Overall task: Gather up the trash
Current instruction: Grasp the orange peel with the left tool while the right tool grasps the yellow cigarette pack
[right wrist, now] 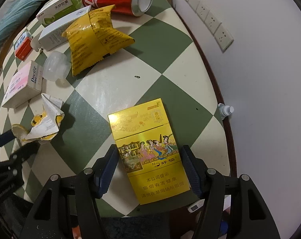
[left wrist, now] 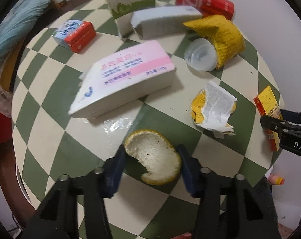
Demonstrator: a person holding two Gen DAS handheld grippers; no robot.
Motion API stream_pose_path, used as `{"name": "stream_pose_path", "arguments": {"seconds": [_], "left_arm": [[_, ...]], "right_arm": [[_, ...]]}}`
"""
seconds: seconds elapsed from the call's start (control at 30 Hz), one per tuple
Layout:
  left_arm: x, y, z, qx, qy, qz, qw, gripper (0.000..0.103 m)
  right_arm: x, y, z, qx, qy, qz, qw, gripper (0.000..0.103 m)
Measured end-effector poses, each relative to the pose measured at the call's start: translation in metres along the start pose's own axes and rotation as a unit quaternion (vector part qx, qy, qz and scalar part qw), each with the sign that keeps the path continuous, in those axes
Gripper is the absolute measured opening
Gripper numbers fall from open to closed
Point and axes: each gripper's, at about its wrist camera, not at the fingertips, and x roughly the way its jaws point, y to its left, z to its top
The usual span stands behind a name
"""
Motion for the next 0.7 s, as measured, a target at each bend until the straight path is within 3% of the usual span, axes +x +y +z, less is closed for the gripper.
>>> {"name": "stream_pose_path", "arguments": {"seconds": [0.2,0.37,0.4,0.7], "left_arm": [[-0.012,0.005,-0.019,-0.012,-0.027,-0.002,0.9996,0.033],[-0.030,-0.003,-0.027,-0.021,-0.040,0.009,0.9990,0.030],[-0.040,0.000,-0.016,-0.023,-0.043,0.010,0.9988,0.030],[-0.126,0.017,-0.037,-0.057,-0.133,0.050,0.9881,0.030]], "right_arm": [[-0.001,0.006,-0.002,0.015,-0.014,-0.003,1.000,0.065],[-0.010,0.017,-0.012,0.022,-0.018,-0.004,1.000,0.065],[-0.011,0.019,-0.014,0.021,-0.019,-0.002,1.000,0.065],[-0.067,0.043,-0.031,0.025,-0.082,0.023,0.996,0.065]]}}
